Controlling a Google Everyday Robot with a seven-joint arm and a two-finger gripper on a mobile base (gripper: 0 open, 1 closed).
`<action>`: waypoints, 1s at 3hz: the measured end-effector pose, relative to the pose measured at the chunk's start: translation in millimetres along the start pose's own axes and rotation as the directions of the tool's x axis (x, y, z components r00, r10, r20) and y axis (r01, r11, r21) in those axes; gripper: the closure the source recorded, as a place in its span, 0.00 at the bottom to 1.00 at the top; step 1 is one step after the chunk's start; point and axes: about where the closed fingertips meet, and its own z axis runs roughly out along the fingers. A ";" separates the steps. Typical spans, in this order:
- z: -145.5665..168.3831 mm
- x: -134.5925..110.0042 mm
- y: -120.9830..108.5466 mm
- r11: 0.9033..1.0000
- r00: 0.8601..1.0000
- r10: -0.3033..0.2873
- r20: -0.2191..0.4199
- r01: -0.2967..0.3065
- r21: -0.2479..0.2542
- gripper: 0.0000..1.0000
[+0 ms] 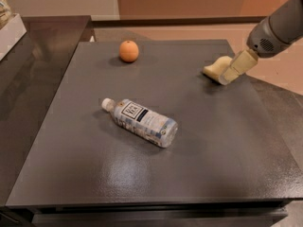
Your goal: Move sponge near orange
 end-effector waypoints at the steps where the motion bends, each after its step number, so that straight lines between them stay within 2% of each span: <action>1: 21.8 -3.7 -17.8 0.999 0.999 0.043 0.023 -0.042 -0.024 0.00; 2: 36.4 -5.7 -26.3 0.996 0.996 0.081 0.032 -0.079 -0.051 0.00; 3: 47.9 -6.7 -22.1 0.992 0.995 0.095 0.028 -0.093 -0.081 0.00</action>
Offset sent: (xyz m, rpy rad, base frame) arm 0.0555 -0.0024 -0.0281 0.1258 0.0641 -0.0613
